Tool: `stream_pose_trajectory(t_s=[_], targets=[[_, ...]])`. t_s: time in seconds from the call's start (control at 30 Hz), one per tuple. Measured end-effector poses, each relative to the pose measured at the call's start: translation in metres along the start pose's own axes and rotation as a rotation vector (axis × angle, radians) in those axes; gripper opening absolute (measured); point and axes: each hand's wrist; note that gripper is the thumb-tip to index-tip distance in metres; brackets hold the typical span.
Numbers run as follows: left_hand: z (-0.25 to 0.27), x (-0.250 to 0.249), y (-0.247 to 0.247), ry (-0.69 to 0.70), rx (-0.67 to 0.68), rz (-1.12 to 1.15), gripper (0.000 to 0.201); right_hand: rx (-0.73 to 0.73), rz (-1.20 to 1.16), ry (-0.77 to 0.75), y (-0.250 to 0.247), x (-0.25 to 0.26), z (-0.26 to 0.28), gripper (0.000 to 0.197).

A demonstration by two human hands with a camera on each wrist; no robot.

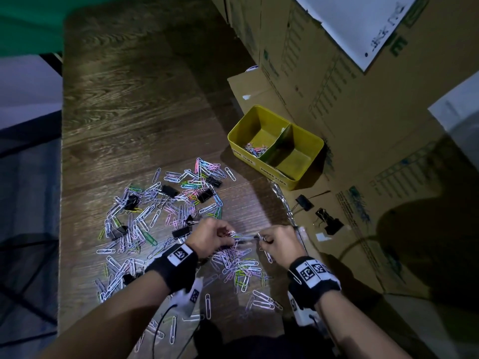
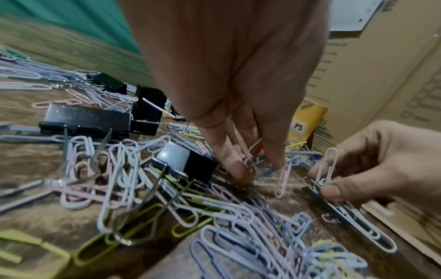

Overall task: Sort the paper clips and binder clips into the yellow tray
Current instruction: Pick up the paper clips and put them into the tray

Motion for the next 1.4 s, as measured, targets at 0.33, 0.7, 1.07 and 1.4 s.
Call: stream_pose_trajectory(t_s=[0.33, 0.7, 1.07, 1.4], targets=[[-0.003, -0.019, -0.050, -0.035, 0.136, 0.483, 0.016, -0.100, -0.456, 0.003, -0.039, 0.016, -0.006, 0.021], [-0.087, -0.118, -0.143, 0.208, -0.049, 0.552, 0.014, -0.369, -0.826, -0.227, -0.114, 0.059, -0.039, 0.022], [-0.165, -0.125, -0.105, 0.165, -0.101, -0.449, 0.019, -0.543, -0.436, -0.173, -0.171, 0.099, -0.120, 0.026], [-0.090, -0.045, -0.022, 0.605, -0.174, -0.447, 0.031, -0.239, 0.144, -0.139, -0.139, 0.103, -0.160, 0.034]])
Point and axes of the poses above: each hand's wrist, its own z-axis away from the middle knuckle, its own y-axis out of the palm, x = y × z, and after that the axes turned 1 degree about x, right-handed
